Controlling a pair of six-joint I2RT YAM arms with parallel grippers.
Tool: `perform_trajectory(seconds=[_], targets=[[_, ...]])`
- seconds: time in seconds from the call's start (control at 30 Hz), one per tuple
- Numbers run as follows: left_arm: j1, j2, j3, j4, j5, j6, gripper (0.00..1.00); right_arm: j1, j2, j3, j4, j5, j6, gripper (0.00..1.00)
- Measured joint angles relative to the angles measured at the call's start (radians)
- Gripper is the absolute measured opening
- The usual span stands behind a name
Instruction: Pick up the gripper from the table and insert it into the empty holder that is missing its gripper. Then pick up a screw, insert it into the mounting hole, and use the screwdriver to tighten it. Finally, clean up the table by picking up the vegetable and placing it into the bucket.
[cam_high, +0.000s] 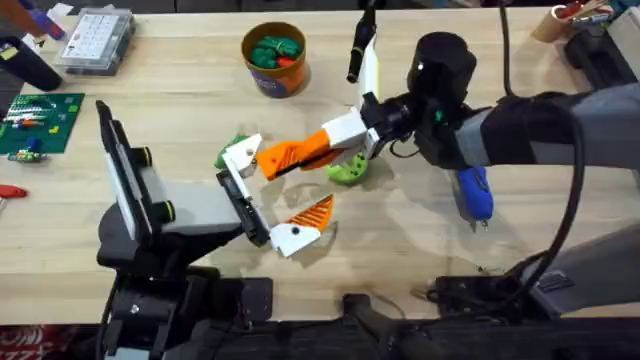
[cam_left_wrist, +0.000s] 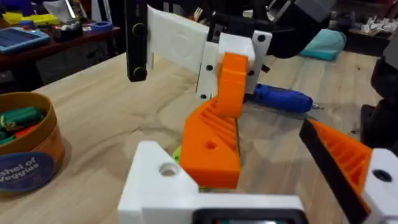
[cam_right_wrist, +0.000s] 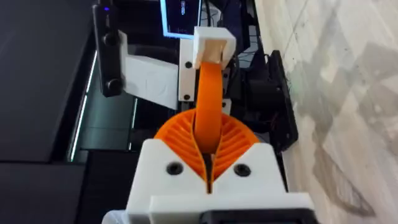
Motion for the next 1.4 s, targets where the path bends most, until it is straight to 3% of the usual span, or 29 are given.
perform_trajectory(seconds=[1.4], targets=[[0.0, 0.0, 0.0, 0.001, 0.0, 0.001, 0.986, 0.039, 0.0, -0.002, 0.032, 0.024, 0.019, 0.013]])
